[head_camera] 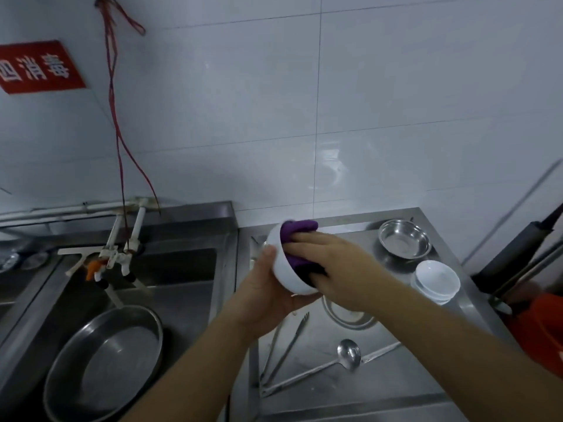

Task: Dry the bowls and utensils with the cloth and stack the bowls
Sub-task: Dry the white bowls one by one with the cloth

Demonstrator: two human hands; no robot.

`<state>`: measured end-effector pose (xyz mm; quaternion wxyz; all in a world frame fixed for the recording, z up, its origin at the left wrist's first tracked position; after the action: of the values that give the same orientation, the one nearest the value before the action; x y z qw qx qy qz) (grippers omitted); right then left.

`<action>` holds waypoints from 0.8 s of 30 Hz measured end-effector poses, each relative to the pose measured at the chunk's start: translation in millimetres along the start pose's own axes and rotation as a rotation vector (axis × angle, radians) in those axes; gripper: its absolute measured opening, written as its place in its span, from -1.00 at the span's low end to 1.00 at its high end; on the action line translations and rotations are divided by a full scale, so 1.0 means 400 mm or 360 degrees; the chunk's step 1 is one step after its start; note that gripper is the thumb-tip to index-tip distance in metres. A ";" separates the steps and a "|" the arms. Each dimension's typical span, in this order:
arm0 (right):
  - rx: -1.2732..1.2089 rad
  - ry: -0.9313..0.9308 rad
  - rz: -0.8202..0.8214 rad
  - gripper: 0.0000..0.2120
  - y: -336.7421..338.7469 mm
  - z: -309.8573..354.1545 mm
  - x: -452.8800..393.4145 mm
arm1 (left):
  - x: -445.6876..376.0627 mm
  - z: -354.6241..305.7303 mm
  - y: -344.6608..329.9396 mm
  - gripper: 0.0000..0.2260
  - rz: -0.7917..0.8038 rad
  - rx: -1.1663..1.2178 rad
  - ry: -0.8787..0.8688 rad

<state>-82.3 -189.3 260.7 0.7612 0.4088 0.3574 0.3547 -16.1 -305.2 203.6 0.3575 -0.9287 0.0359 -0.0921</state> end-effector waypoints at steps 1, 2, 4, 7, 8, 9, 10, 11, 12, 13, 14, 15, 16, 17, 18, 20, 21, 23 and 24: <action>-0.0012 -0.0087 0.0010 -0.44 0.000 0.013 -0.019 | 0.002 -0.013 0.009 -0.23 -0.0027 0.0013 -0.0040; -0.0031 -0.0183 0.0007 -0.49 0.002 0.025 -0.035 | 0.002 -0.029 0.018 -0.19 -0.0057 -0.0007 -0.0081; -0.0121 -0.0422 0.0034 -0.63 0.008 0.043 -0.060 | 0.003 -0.061 0.030 -0.13 -0.0111 -0.0133 -0.0166; -0.0412 -0.0712 0.0073 -0.77 0.026 0.055 -0.078 | 0.009 -0.101 0.049 -0.03 -0.0235 -0.0310 -0.0227; -0.0543 -0.0780 0.0112 -0.79 0.033 0.055 -0.080 | 0.013 -0.110 0.054 -0.01 -0.0254 -0.0360 -0.0230; -0.0679 -0.0843 0.0166 -0.80 0.039 0.055 -0.079 | 0.016 -0.116 0.056 -0.01 -0.0242 -0.0405 -0.0229; -0.0831 -0.0909 0.0223 -0.81 0.044 0.053 -0.076 | 0.019 -0.120 0.054 -0.02 -0.0210 -0.0436 -0.0226; -0.1003 -0.0993 0.0275 -0.83 0.048 0.047 -0.070 | 0.022 -0.122 0.051 -0.03 -0.0172 -0.0446 -0.0222; -0.1195 -0.1087 0.0317 -0.83 0.052 0.043 -0.062 | 0.024 -0.122 0.046 -0.03 -0.0135 -0.0432 -0.0214; -0.1400 -0.1177 0.0354 -0.81 0.056 0.041 -0.052 | 0.026 -0.119 0.041 -0.02 -0.0098 -0.0404 -0.0197; -0.1586 -0.1241 0.0389 -0.81 0.058 0.043 -0.042 | 0.027 -0.114 0.034 -0.01 -0.0049 -0.0383 -0.0173; -0.1732 -0.1279 0.0409 -0.83 0.059 0.045 -0.032 | 0.028 -0.104 0.023 -0.01 0.0016 -0.0384 -0.0150; -0.1859 -0.1299 0.0391 -0.82 0.058 0.048 -0.024 | 0.029 -0.090 0.010 -0.02 0.0095 -0.0389 -0.0135; -0.1975 -0.1295 0.0331 -0.74 0.056 0.049 -0.020 | 0.031 -0.076 -0.003 -0.02 0.0174 -0.0373 -0.0124; -0.2065 -0.1274 0.0236 -0.69 0.053 0.049 -0.020 | 0.035 -0.064 -0.015 -0.04 0.0234 -0.0331 -0.0110; -0.2212 -0.1232 -0.0006 -0.69 0.051 0.052 -0.016 | 0.041 -0.048 -0.036 -0.10 0.0291 -0.0189 -0.0079; -0.2333 -0.1220 -0.0095 -0.75 0.047 0.058 -0.012 | 0.041 -0.044 -0.043 -0.11 0.0284 -0.0108 -0.0056; -0.2644 -0.1187 -0.0202 -0.89 0.039 0.082 -0.002 | 0.029 -0.042 -0.047 -0.03 0.0219 -0.0002 -0.0030; -0.2726 -0.1166 -0.0271 -0.89 0.039 0.090 0.003 | 0.022 -0.045 -0.050 0.01 0.0195 0.0016 -0.0049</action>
<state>-55.6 -195.1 288.8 0.8916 -0.2326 -0.2591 0.2893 -11.1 -303.4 231.2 0.3676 -0.9242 0.0868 -0.0560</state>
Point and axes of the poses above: each hand's wrist, its own x-axis away from the middle knuckle, its own y-axis out of the back of the hand, z = x × y, the point moved 5 cm from there along -x, towards the middle knuckle, and after that the axes turned 6 degrees about x, right-handed, at the moved point
